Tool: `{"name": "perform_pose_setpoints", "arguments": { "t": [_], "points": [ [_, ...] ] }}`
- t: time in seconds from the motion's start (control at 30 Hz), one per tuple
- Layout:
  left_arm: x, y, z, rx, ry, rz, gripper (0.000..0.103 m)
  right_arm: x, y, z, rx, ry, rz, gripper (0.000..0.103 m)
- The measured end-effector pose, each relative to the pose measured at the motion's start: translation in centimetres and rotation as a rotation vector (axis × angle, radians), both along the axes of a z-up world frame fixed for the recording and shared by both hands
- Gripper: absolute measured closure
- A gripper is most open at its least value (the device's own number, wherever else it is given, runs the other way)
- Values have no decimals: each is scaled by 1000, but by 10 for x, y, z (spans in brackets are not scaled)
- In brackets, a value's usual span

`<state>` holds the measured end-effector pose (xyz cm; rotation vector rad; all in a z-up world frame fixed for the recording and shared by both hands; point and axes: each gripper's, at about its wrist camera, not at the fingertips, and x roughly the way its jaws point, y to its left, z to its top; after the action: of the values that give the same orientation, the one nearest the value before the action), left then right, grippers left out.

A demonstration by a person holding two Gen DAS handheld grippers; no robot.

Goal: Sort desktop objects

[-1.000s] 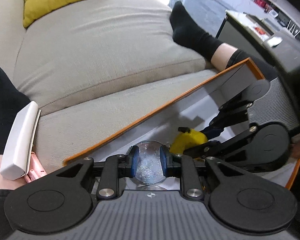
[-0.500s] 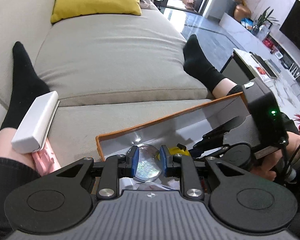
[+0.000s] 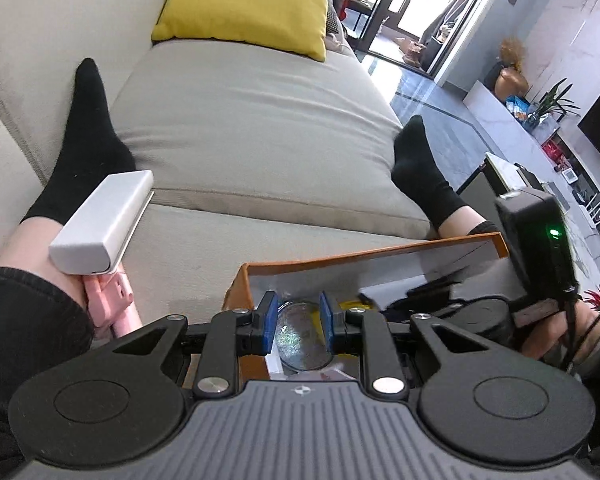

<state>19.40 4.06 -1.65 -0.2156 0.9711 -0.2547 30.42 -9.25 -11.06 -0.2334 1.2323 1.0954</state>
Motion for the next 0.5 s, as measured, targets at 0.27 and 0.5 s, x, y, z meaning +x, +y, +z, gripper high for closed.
{"name": "perform_pose_setpoints", "arguments": {
  "t": [0.27,0.5],
  "points": [
    [-8,9,2,-21,-16,26,78,7,20,-11,22,123,-20,74],
    [-11,9,4,-22,-36,25,78,8,15,-4,-28,32,-58,62]
  ]
}}
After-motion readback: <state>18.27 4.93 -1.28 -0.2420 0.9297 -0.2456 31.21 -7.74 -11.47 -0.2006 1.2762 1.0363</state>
